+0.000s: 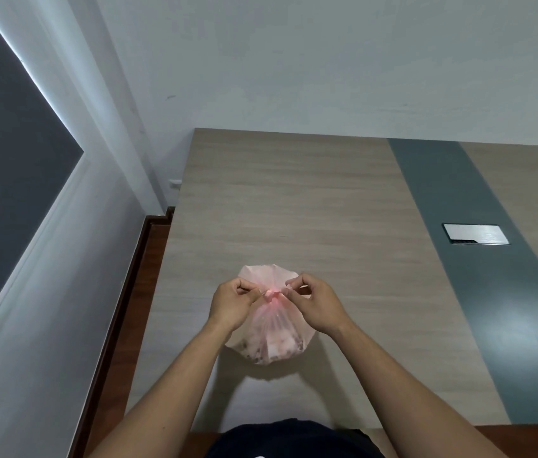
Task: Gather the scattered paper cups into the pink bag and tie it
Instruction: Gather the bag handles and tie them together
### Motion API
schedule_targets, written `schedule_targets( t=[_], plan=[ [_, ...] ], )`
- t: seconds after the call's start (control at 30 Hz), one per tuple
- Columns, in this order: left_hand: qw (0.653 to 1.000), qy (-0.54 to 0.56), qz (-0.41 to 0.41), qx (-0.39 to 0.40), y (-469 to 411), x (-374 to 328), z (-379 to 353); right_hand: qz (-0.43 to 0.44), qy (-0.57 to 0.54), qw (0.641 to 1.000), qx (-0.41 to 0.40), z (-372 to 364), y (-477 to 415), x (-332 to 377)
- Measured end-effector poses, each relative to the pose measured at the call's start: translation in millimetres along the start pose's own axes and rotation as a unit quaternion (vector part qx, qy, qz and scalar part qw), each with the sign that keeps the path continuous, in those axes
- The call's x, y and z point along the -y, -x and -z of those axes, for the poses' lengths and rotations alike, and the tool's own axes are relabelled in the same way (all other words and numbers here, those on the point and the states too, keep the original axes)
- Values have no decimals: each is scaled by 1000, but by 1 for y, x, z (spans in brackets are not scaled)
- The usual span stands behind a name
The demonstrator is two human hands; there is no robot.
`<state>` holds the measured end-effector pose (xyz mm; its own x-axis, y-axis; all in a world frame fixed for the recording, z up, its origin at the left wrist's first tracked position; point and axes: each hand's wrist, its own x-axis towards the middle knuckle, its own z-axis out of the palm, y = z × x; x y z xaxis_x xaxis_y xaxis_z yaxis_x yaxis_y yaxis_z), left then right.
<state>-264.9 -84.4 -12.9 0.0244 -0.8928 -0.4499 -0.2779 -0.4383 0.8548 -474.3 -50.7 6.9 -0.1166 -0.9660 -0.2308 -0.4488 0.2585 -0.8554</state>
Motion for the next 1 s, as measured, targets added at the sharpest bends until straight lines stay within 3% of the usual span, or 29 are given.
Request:
schedule_targets(
  t=[0.4,0.73,1.0],
  plan=[
    [991,-101,-29,-83,7,12,0,-30,57,998,2,-6,2,-7],
    [985,-130,-108,33,24,37,1,-60,-31,997,34,-5,16,11],
    [966,-199,-158,-39,49,46,-8,-44,-25,996,80,3,33,12]
  ],
)
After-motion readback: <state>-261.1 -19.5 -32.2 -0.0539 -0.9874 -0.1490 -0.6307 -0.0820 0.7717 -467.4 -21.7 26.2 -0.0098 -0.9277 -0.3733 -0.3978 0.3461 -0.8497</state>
